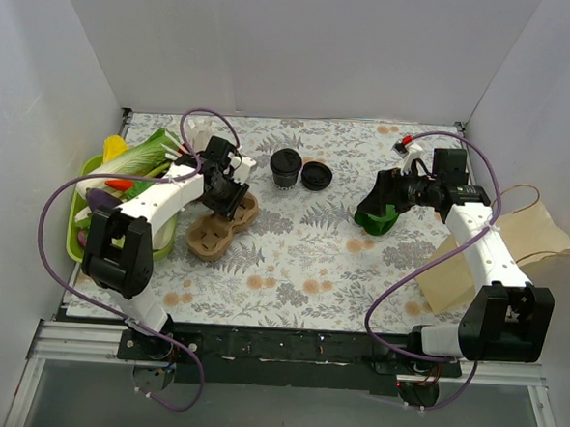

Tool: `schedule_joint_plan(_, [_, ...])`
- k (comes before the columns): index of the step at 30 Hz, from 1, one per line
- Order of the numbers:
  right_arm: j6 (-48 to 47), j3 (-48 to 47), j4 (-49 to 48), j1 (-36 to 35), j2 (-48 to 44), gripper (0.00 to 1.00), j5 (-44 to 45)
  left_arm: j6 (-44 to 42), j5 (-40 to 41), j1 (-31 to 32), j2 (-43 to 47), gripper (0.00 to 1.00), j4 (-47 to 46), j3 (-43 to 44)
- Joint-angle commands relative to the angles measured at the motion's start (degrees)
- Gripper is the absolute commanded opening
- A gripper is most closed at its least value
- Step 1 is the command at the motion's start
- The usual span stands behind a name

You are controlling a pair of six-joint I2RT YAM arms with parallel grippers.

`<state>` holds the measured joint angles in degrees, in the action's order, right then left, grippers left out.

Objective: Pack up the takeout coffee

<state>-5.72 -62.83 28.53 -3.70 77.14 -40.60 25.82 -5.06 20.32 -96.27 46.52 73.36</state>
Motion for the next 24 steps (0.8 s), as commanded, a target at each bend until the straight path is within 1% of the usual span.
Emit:
schedule_joint_plan(1, [0.44,-0.28,-1.2,0.28,-0.59,0.98,-0.01,0.37,-0.47,-0.28,6.09,0.0,2.16,2.83])
schedule_joint_plan(5, [0.44,0.07,-1.29,0.28,-0.68,0.98,0.08,-0.16,-2.06,-0.63,11.88,0.0,4.36,3.37])
schedule_joint_plan(8, [0.53,0.25,-1.29,0.28,-0.51,0.98,-0.01,-0.07,-2.67,-0.63,14.09,0.0,6.55,3.63])
schedule_joint_plan(11, [0.18,-0.1,-1.2,0.28,-0.42,0.98,0.26,-0.59,-9.51,-0.54,16.2,0.0,9.36,4.51])
schedule_joint_plan(12, [0.18,-0.1,-1.2,0.28,-0.33,0.98,0.26,-0.43,-13.62,-0.45,16.98,0.0,9.72,4.51])
schedule_joint_plan(16, [0.09,-1.06,-0.85,0.28,0.02,0.98,0.34,0.89,-21.63,0.69,17.0,0.0,10.08,5.38])
schedule_joint_plan(22, [-2.54,-3.0,2.48,0.36,-1.2,0.98,1.4,0.55,-22.8,7.62,13.22,0.0,8.5,7.76])
schedule_joint_plan(24, [-3.86,-3.79,3.54,0.36,-2.17,0.98,1.92,0.28,-22.98,10.61,10.5,0.0,8.24,8.37])
